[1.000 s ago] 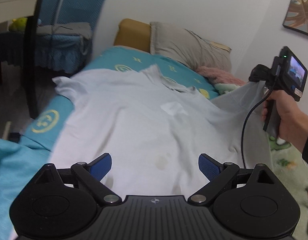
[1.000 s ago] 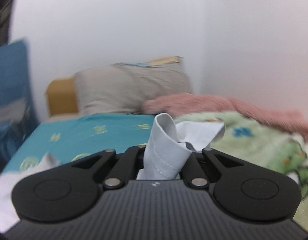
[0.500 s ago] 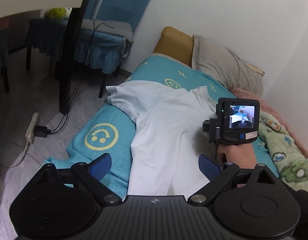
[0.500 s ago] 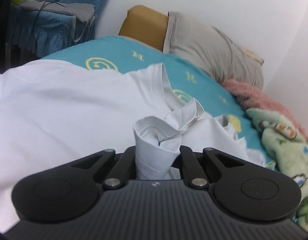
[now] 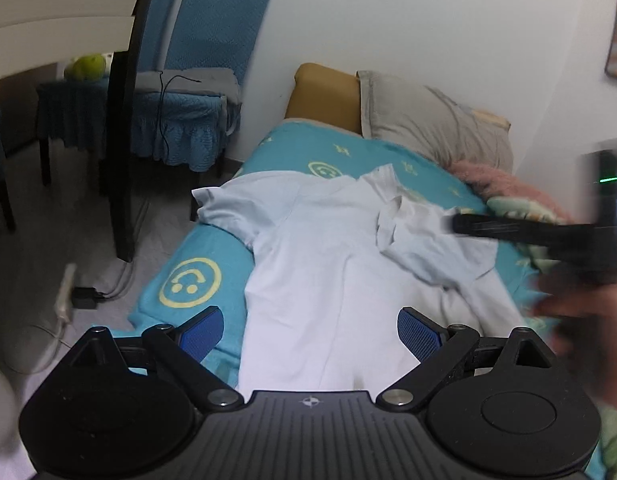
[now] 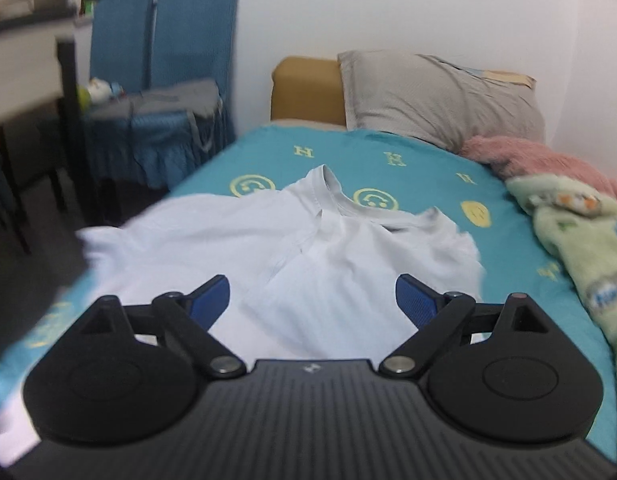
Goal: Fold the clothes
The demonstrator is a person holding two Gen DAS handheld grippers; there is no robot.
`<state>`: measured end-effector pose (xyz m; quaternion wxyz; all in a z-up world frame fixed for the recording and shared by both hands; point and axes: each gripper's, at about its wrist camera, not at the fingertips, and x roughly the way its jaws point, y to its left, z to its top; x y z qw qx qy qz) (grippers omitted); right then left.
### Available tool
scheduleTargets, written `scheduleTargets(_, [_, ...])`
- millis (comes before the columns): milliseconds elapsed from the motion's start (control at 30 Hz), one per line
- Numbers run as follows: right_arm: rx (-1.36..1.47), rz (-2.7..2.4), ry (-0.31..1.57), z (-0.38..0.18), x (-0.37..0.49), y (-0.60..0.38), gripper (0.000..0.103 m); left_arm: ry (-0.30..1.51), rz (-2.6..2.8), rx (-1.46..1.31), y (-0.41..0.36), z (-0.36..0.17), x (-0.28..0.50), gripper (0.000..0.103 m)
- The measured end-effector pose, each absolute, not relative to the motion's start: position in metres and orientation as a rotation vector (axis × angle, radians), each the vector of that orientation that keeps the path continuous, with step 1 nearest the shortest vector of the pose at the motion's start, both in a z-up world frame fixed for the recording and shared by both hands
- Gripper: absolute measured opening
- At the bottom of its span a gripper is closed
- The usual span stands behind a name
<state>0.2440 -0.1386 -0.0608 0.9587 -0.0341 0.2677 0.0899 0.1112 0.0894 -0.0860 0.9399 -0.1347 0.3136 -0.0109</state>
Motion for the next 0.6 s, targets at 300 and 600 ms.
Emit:
scheduleTargets(300, [0.25,0.148,0.547,0.004,0.05,-0.247,0.091,0.703,-0.18,-0.259,0.046,-0.083,0.07,0.095])
scheduleTargets(600, [0.565,0.079,0.444,-0.019,-0.046,-0.341,0.091,0.812,-0.436,-0.341,-0.031,-0.091,0.045,0.085])
